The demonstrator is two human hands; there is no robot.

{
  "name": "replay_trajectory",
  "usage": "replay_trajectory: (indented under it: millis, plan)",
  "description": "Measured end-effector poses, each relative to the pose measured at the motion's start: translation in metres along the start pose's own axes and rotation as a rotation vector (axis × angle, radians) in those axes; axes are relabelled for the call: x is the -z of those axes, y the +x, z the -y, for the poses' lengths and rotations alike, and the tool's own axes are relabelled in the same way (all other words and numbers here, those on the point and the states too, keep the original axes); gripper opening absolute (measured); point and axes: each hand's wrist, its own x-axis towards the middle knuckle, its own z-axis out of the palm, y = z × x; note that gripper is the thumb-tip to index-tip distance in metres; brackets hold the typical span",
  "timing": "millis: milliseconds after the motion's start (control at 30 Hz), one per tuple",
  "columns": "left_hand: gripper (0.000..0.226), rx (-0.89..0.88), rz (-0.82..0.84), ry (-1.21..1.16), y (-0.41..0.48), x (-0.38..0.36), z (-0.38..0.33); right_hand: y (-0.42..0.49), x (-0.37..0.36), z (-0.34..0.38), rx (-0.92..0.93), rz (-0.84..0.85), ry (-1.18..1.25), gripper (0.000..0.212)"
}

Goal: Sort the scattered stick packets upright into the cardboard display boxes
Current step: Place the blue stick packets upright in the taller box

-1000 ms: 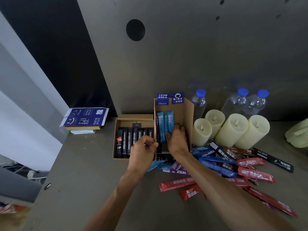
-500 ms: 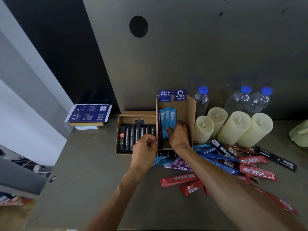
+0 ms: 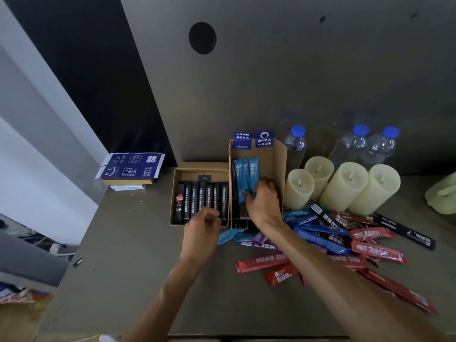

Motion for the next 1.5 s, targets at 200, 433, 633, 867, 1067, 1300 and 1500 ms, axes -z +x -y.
replay_trajectory:
  millis: [200, 433, 633, 867, 1067, 1300, 1500]
  plan:
    - [0.032, -0.214, 0.055, 0.442, -0.027, -0.017, 0.042, -0.080, 0.025, -0.028, 0.101, 0.037, 0.017, 0.006]
    - [0.043, -0.343, 0.035, 0.705, -0.051, -0.037, 0.060, -0.119, 0.026, -0.063, 0.110, 0.146, -0.045, 0.007]
    - [0.022, -0.243, -0.044, 0.738, -0.070, -0.017, 0.073, -0.131, 0.026, -0.068, 0.136, 0.172, -0.062, 0.005]
    - [0.019, -0.217, -0.011, 0.663, -0.068, -0.005, 0.069, -0.137, 0.031, -0.062, 0.205, 0.235, -0.027, 0.004]
    - [0.014, -0.218, -0.035, 0.367, -0.073, 0.030, 0.042, -0.127, 0.040, -0.053, 0.266, 0.272, 0.032, 0.026]
    - [0.019, -0.184, 0.127, 0.098, -0.064, 0.065, -0.016, -0.113, 0.051, -0.029, 0.183, 0.605, 0.176, 0.040]
    - [0.014, -0.150, 0.165, -0.118, -0.062, 0.060, -0.033, -0.116, 0.065, -0.023, 0.066, 0.776, 0.380, 0.013]
